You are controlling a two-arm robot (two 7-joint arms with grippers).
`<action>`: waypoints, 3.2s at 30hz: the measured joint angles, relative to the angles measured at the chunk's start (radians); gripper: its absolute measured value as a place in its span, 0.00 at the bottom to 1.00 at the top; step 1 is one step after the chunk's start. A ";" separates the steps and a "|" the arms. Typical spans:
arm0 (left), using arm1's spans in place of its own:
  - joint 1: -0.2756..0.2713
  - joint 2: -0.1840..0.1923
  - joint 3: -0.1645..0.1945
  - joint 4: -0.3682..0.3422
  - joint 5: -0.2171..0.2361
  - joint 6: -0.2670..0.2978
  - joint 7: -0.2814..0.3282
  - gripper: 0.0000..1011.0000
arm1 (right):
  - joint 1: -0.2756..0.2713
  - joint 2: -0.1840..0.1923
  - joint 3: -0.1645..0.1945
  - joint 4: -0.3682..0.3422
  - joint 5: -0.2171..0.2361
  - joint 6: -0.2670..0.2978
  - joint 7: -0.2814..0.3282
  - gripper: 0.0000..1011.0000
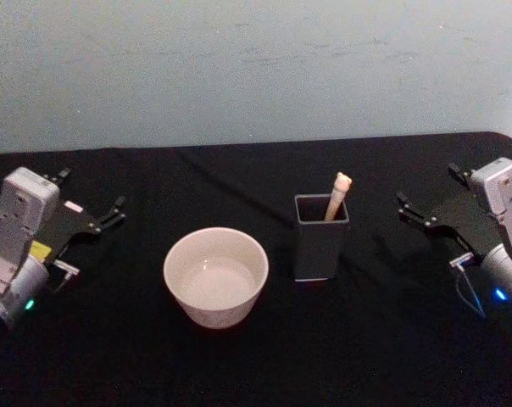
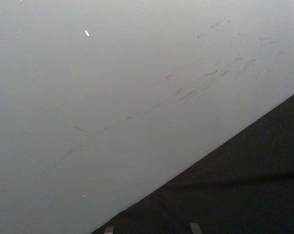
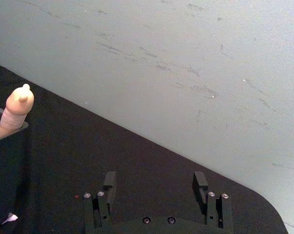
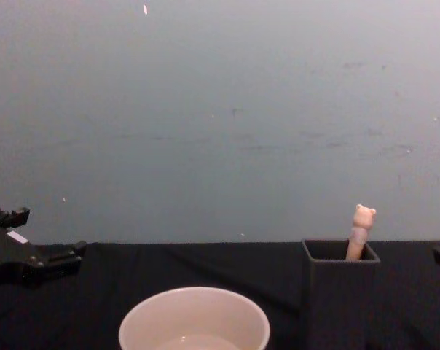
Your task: Pick up the stirring spoon with one hand, stir inside the cup, then place it back in its original position.
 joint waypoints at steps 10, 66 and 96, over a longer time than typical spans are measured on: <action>0.000 0.000 0.000 0.000 0.000 0.000 0.000 0.99 | 0.000 0.000 0.000 0.000 0.000 0.000 0.000 0.99; 0.000 0.000 0.000 0.000 0.000 0.000 0.000 0.99 | 0.042 -0.131 0.061 -0.049 0.309 0.185 0.405 0.99; 0.000 0.000 0.000 0.000 0.000 0.000 0.000 0.99 | 0.062 -0.154 0.061 -0.023 0.288 0.187 0.408 0.75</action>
